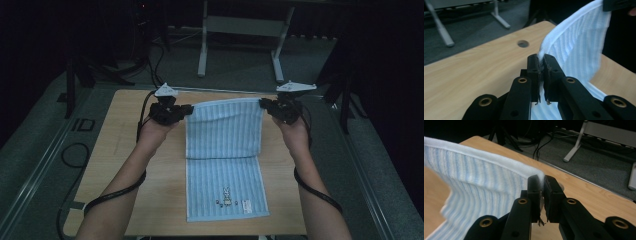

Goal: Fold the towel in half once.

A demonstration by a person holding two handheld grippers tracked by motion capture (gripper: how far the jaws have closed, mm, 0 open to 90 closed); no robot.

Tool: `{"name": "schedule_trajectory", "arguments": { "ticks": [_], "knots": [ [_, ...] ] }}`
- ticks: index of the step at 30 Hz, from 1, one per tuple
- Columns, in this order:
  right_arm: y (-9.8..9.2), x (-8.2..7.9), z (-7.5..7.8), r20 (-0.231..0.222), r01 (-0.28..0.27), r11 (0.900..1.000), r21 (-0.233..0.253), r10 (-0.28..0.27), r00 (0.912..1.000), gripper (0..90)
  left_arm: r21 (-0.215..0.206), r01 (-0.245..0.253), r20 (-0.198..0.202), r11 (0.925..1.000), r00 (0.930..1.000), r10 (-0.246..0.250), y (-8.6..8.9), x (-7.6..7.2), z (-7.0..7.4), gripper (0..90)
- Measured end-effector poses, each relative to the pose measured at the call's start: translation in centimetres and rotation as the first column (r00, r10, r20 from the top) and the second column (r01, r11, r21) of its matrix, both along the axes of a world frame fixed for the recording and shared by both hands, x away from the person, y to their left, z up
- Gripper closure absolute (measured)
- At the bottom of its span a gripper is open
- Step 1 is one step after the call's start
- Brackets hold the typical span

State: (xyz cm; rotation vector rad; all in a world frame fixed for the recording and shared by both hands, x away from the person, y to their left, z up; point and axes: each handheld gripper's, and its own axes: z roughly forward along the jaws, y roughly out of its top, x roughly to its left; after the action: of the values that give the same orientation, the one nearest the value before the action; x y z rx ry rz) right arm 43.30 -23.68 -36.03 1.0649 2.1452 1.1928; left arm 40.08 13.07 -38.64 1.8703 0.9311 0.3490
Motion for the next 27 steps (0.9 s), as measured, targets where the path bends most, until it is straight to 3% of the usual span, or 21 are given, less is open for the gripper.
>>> {"name": "schedule_trajectory", "arguments": {
  "ticks": [3, 7, 13, 16, 18, 20, 21, 22, 24, 25, 26, 27],
  "knots": [
    [-0.5, -1.7, -0.9, -0.021, -0.042, 0.999, 0.019, 0.043, 0.9989, 83.5, -0.022, 0.042, -0.037, 0.9989, 0.9984, -0.043, 0.6, -1.7, -1.1, 83.9],
    [-1.7, -4.8, -3.6, -0.055, -0.099, 0.995, 0.028, 0.1, 0.9934, 83.5, -0.05, 0.106, -0.096, 0.9931, 0.9892, -0.11, 1.0, -4.7, -3.7, 83.9],
    [-3.2, -9.1, -7.9, -0.119, -0.139, 0.99, 0.025, 0.141, 0.9829, 83.5, -0.058, 0.198, -0.173, 0.9786, 0.9635, -0.205, 0.1, -8.9, -8.1, 83.8],
    [-3.7, -11.0, -10.1, -0.161, -0.162, 0.986, 0.031, 0.165, 0.973, 83.5, -0.065, 0.234, -0.217, 0.9701, 0.9457, -0.242, -0.5, -10.6, -10.0, 83.8],
    [-4.0, -12.4, -11.4, -0.199, -0.184, 0.981, 0.054, 0.191, 0.9611, 83.4, -0.051, 0.266, -0.243, 0.9625, 0.9315, -0.271, -1.0, -11.6, -11.1, 83.7],
    [-4.2, -13.8, -12.6, -0.222, -0.197, 0.979, 0.06, 0.205, 0.9533, 83.4, -0.042, 0.284, -0.258, 0.958, 0.9233, -0.285, -1.2, -12.6, -12.0, 83.6],
    [-4.3, -14.4, -13.1, -0.229, -0.203, 0.978, 0.049, 0.209, 0.9508, 83.3, -0.058, 0.292, -0.27, 0.9546, 0.9161, -0.297, -1.2, -13.0, -12.4, 83.6],
    [-4.5, -15.0, -13.5, -0.23, -0.2, 0.978, 0.055, 0.207, 0.9508, 83.4, -0.072, 0.289, -0.28, 0.9545, 0.9127, -0.298, -1.1, -13.3, -12.8, 83.6],
    [-5.0, -16.2, -14.2, -0.244, -0.208, 0.974, 0.093, 0.225, 0.9432, 83.3, -0.059, 0.3, -0.284, 0.952, 0.9091, -0.304, -1.2, -14.1, -13.3, 83.6],
    [-5.2, -16.7, -14.4, -0.246, -0.204, 0.974, 0.095, 0.222, 0.9435, 83.3, -0.071, 0.303, -0.297, 0.9503, 0.9031, -0.31, -1.2, -14.4, -13.5, 83.6],
    [-5.2, -16.7, -14.4, -0.246, -0.204, 0.974, 0.095, 0.222, 0.9435, 83.3, -0.071, 0.303, -0.297, 0.9503, 0.9031, -0.31, -1.2, -14.4, -13.5, 83.4],
    [-5.3, -17.2, -14.7, -0.256, -0.199, 0.974, 0.112, 0.222, 0.9409, 82.9, -0.067, 0.318, -0.295, 0.9459, 0.8993, -0.323, -1.3, -15.1, -13.7, 83.4]
  ]
}}
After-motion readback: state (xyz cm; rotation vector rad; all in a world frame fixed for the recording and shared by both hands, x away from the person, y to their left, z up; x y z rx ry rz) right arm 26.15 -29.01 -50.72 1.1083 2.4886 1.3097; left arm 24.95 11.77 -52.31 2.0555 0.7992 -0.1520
